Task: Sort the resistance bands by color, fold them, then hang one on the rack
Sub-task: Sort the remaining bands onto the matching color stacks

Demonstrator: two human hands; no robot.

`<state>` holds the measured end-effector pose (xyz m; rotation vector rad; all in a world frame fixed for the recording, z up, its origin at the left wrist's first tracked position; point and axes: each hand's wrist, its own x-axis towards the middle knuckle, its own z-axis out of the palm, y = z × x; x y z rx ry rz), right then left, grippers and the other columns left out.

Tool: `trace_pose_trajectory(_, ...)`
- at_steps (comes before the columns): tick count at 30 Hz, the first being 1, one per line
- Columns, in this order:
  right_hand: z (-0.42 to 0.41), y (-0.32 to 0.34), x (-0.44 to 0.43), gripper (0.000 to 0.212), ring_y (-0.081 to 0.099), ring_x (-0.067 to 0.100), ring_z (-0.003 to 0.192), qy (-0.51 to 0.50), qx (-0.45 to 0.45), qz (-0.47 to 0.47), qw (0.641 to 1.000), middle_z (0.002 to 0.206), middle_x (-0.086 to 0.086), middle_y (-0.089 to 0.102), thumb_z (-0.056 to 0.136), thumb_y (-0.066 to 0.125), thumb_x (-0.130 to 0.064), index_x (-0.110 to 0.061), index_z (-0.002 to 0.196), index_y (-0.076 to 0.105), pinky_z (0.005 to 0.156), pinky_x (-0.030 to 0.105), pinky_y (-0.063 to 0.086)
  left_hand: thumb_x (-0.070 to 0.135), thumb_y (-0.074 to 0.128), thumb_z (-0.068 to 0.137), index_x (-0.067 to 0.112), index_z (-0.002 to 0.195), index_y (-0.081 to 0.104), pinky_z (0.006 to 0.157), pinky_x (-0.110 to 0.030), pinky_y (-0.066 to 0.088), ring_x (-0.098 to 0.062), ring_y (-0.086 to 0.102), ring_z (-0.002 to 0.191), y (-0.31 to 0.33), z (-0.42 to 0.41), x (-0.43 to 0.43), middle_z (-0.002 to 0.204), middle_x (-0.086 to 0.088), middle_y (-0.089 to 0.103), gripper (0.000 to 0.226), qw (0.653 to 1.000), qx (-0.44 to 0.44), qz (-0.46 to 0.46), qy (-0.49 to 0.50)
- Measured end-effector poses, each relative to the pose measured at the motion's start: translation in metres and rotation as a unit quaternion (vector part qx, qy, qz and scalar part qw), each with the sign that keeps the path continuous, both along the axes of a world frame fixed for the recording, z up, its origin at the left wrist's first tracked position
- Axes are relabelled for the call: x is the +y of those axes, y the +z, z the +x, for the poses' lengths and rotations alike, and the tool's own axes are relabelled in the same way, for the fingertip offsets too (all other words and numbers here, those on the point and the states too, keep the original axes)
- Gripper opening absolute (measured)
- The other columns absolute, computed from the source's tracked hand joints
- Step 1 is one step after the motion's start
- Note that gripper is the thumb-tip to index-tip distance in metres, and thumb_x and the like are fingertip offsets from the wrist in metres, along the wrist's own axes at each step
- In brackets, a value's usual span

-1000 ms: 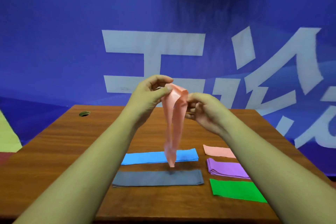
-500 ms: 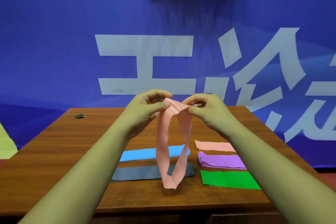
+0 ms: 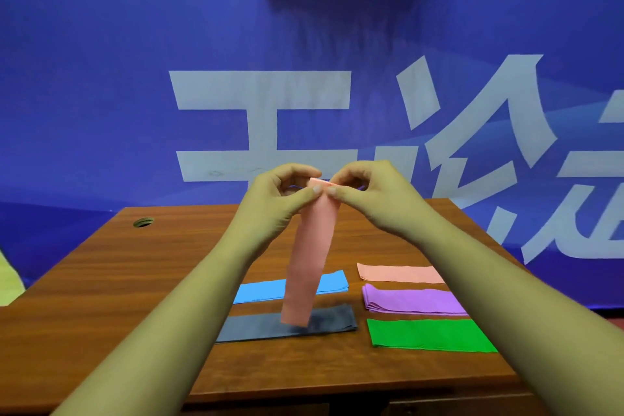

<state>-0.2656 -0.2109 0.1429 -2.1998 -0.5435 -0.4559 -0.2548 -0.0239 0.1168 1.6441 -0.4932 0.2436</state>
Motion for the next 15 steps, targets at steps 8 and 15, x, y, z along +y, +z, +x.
trace_pose_trajectory(8, 0.008, 0.015, -0.001, 0.013, 0.059, 0.003, 0.065, 0.016, 0.045, 0.087, 0.995, 0.087, 0.013, 0.071, 0.093, 0.062, -0.015, -0.007, 0.095, 0.072, 0.061, 0.019, 0.051, 0.024, 0.068, 0.090, 0.014, 0.092, 0.073, 0.081, -0.032, 0.047, -0.013, 0.057, 0.080, -0.018, 0.002, -0.012, 0.088, -0.009, 0.065, 0.011, 1.000, 0.002, 0.030, -0.004)
trace_pose_trajectory(15, 0.023, 0.016, -0.008, 0.015, 0.060, 0.013, 0.068, -0.002, 0.082, 0.056, 0.995, 0.081, 0.012, 0.072, 0.088, 0.070, -0.022, -0.007, 0.088, 0.074, 0.064, 0.033, 0.052, 0.015, 0.063, 0.093, 0.007, 0.108, 0.062, 0.080, -0.034, 0.056, -0.023, 0.069, 0.088, -0.039, 0.003, -0.030, 0.094, -0.013, 0.072, 0.017, 0.989, 0.106, -0.024, -0.099)
